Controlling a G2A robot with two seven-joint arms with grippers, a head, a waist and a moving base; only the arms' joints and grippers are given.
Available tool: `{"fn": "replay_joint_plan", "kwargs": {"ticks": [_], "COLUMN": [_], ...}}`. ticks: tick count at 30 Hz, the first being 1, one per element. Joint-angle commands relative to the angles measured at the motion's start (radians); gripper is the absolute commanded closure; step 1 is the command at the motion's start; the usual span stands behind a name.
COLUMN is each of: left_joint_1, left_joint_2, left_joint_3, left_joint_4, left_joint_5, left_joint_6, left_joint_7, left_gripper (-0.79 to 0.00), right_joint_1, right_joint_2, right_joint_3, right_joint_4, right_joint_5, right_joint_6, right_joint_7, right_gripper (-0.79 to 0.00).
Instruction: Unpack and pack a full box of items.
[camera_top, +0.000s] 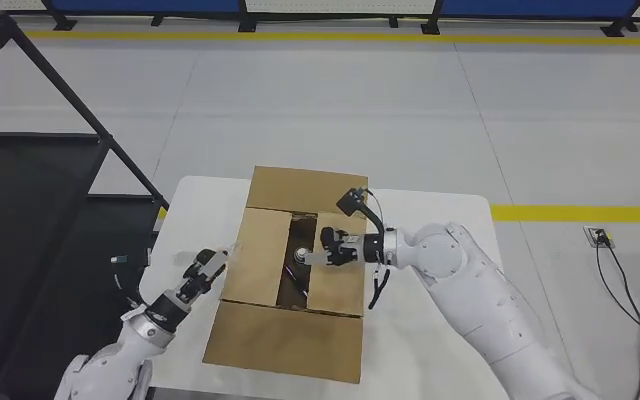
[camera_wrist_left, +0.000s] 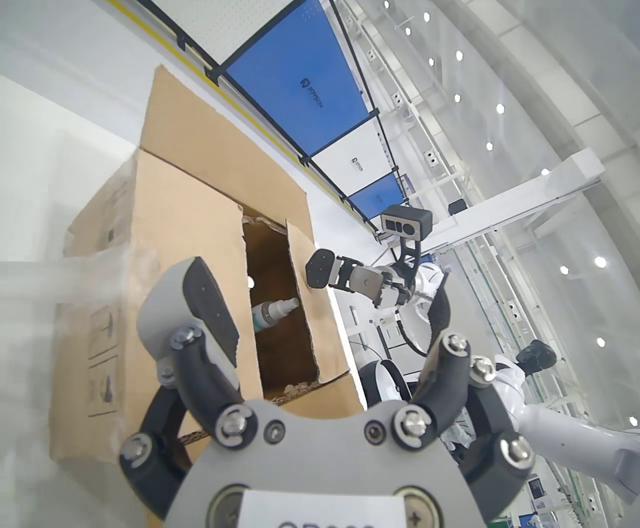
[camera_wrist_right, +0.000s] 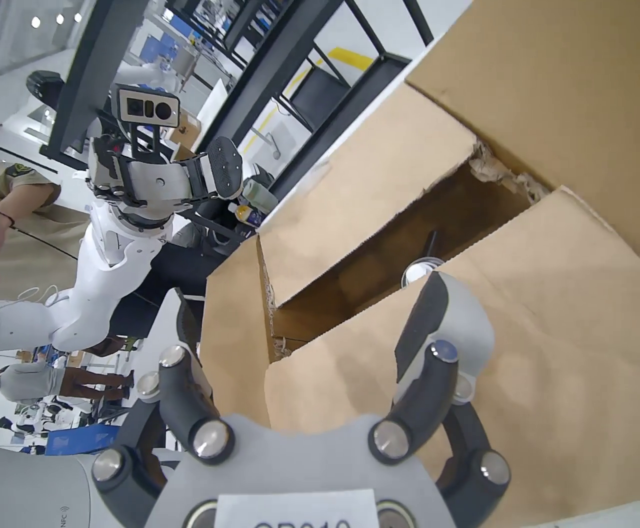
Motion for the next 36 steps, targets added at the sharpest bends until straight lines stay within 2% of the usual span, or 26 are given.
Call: {"fn": "replay_joint_plan", "kwargs": {"ticks": [1, 4, 10, 13, 17, 20, 25, 31, 36], "left_joint_1": [0.021, 0.055, 0.092, 0.095, 0.082, 0.077, 0.065, 0.065, 0.073], "left_joint_2": [0.007, 0.020, 0.053, 0.067, 0.082, 0.089, 0.098, 0.100, 0.105], "left_joint_3": [-0.060, -0.146, -0.269, -0.289, -0.279, -0.253, -0.192, -0.120, -0.117], "left_joint_4": [0.005, 0.038, 0.113, 0.139, 0.165, 0.168, 0.180, 0.166, 0.137], "left_joint_5": [-0.032, -0.043, -0.168, -0.215, -0.262, -0.249, -0.268, -0.260, -0.334], "left_joint_6": [-0.003, -0.026, -0.016, -0.016, -0.010, -0.043, -0.042, -0.045, -0.029], "left_joint_7": [-0.046, -0.144, -0.488, -0.650, -0.802, -0.859, -0.930, -0.910, -0.902], "left_gripper": [-0.785, -0.785, -0.785, -0.785, -0.785, -0.785, -0.785, -0.785, -0.785], "right_joint_1": [-0.017, -0.033, -0.033, -0.054, -0.086, -0.106, -0.142, -0.167, -0.171], "right_joint_2": [0.006, 0.015, 0.015, 0.015, 0.017, 0.020, 0.026, 0.026, 0.020], "right_joint_3": [0.020, 0.039, 0.039, 0.045, 0.081, 0.118, 0.158, 0.178, 0.185], "right_joint_4": [-0.025, -0.051, -0.051, -0.070, -0.062, -0.032, -0.019, -0.006, 0.015], "right_joint_5": [-0.002, -0.031, -0.031, -0.021, 0.026, 0.077, 0.096, 0.068, 0.023], "right_joint_6": [-0.014, 0.015, 0.015, 0.022, 0.030, 0.042, 0.032, 0.077, 0.165], "right_joint_7": [-0.023, -0.031, -0.031, -0.077, -0.172, -0.251, -0.321, -0.434, -0.560], "right_gripper": [-0.785, -0.785, -0.785, -0.785, -0.785, -0.785, -0.785, -0.785, -0.785]}}
